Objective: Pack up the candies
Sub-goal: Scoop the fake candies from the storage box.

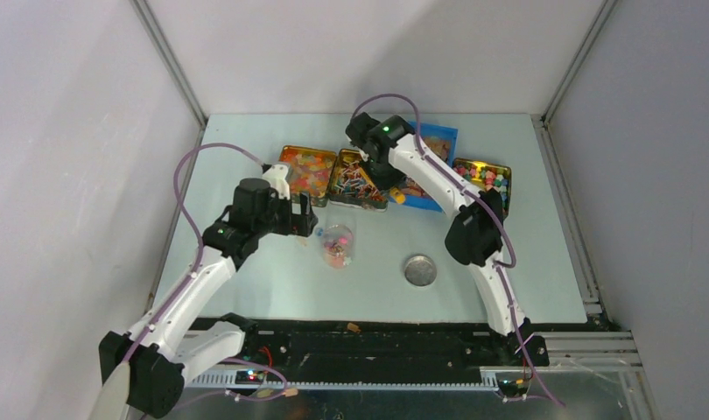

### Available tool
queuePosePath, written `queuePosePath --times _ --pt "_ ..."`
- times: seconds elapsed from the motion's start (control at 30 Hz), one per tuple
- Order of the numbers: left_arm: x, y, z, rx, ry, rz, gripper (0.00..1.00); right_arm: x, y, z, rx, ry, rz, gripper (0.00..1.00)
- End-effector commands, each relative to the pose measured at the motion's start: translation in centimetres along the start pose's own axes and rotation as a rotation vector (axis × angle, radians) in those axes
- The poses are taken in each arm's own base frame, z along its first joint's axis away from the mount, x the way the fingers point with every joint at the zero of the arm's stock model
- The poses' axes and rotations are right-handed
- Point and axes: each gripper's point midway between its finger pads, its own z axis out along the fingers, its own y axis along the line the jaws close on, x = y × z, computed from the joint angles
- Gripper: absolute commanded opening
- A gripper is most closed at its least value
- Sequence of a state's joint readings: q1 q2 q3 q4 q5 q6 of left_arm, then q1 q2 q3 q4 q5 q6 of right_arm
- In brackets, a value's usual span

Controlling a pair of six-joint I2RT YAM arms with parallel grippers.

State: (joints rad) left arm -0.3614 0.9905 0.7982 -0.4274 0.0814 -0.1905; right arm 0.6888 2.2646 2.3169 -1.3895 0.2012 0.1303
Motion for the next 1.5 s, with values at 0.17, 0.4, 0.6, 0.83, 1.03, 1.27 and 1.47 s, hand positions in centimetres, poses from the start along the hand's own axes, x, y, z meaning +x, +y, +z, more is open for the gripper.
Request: queuePosePath --times 0.17,0.4,0.6,0.83,1.03,1.27,1.47 --pt "-1.1 -0.5 -0.3 0.032 -0.051 0.025 1.00 -1.6 -1.3 -0.5 0.191 -0.062 -0.155 0.00" --pt "-1.2 -0.4 -0.3 0.024 -0.056 0.023 1.00 -1.4 -0.4 -0.1 0.224 -0.056 -0.241 0.00" --pt "-1.2 -0.5 -0.4 0.026 -0.060 0.022 1.00 -0.2 -0.7 0.1 0.315 -0.005 -0.364 0.00" --pt "-1.2 -0.4 -0.3 0.024 -0.059 0.021 1.00 0.2 -1.6 0.0 0.397 0.020 -0.401 0.00" --pt "-1.2 -0.4 -0.3 0.022 -0.059 0.020 1.00 0.0 -2.0 0.5 0.430 0.026 -0.426 0.00" --pt "-1.2 -0.2 -0.3 0.011 -0.059 0.018 1.00 0.5 -1.8 1.5 0.450 0.055 -0.452 0.00" --pt "-1.3 -0.2 -0.4 0.008 -0.063 0.017 1.00 0.4 -1.2 2.2 0.447 0.059 -0.485 0.00"
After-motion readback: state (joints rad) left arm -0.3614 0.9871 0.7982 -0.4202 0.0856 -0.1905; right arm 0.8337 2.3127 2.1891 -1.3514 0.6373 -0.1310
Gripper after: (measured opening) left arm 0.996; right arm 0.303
